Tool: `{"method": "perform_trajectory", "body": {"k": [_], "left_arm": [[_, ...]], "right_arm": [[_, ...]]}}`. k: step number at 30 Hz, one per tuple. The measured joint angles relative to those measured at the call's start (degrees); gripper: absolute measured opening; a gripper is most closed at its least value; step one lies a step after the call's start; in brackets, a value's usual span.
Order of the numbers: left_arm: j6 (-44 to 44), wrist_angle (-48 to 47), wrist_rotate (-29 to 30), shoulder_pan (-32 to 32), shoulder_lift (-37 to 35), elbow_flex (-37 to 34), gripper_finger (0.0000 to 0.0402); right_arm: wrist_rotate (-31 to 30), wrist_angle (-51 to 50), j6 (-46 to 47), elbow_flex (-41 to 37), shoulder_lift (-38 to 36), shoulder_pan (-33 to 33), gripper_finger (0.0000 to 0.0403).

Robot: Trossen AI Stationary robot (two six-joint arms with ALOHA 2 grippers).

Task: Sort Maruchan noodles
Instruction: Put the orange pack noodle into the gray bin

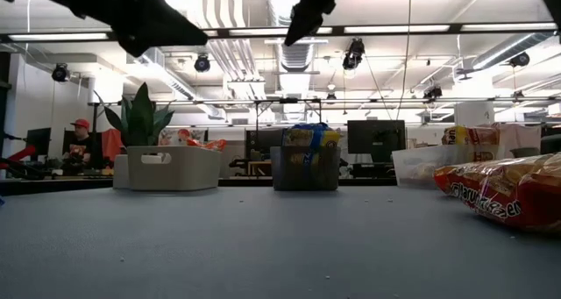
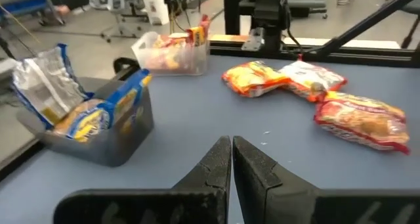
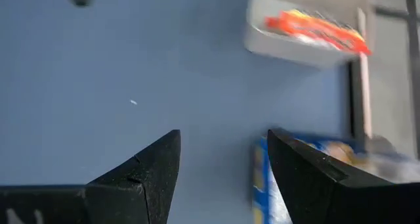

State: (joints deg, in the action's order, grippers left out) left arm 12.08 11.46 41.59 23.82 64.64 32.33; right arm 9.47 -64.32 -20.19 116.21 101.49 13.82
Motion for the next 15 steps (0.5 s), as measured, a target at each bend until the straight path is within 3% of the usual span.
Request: {"method": "perform_trajectory", "body": {"k": [10,15], "left_arm": [[16.03,-22.38,-3.26,1.73,1.08,8.39,0.0000],[18.46,-25.79,-3.63,1.80,4.95,11.02,0.0000]], "right_arm": [[-0.48,28.88,7.71,-32.31,-14.63,-11.38,0.0215],[-0.47,42.28,14.76,-45.91,-18.99,-14.44,0.0215]]}}
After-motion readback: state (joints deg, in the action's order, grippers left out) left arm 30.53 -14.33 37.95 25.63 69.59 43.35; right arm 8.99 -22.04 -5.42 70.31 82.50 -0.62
